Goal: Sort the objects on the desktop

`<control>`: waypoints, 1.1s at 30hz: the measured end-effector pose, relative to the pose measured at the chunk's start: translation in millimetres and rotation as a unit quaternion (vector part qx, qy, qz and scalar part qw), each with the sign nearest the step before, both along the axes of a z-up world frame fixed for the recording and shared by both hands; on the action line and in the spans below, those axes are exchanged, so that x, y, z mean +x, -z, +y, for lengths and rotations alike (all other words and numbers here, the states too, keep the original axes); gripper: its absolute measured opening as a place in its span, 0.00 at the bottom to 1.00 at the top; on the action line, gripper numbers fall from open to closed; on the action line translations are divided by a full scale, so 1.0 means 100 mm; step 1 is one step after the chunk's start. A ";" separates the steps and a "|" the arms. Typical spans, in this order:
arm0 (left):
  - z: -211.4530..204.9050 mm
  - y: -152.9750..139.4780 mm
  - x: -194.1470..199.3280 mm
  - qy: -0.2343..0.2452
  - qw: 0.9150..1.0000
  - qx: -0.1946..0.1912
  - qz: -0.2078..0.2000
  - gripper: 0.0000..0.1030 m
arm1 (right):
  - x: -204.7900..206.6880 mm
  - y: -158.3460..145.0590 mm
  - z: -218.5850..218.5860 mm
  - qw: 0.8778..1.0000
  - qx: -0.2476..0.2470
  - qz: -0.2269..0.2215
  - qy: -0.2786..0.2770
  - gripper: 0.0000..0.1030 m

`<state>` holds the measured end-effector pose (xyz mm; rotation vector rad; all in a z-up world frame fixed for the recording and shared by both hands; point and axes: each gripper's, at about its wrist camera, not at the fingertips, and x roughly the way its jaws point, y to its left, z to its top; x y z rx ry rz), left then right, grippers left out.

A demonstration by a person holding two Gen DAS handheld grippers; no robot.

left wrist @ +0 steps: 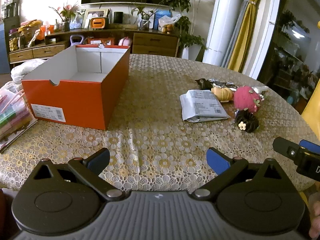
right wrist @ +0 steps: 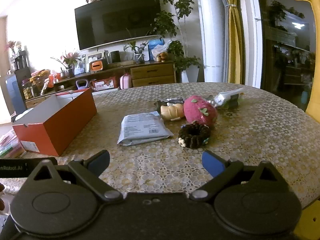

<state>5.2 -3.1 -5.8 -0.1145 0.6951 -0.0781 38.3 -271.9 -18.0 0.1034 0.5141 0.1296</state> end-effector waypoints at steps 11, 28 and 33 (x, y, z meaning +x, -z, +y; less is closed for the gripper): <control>-0.02 0.02 0.04 0.007 1.000 0.003 0.010 1.00 | 0.01 -0.02 -0.04 1.000 0.000 0.000 -0.002 1.00; 0.00 0.04 0.06 0.003 1.000 -0.016 0.014 1.00 | 0.04 0.01 -0.03 1.000 -0.002 -0.002 -0.011 1.00; -0.02 0.03 0.10 0.001 1.000 0.000 0.007 1.00 | 0.06 0.03 -0.04 1.000 -0.001 -0.001 -0.015 1.00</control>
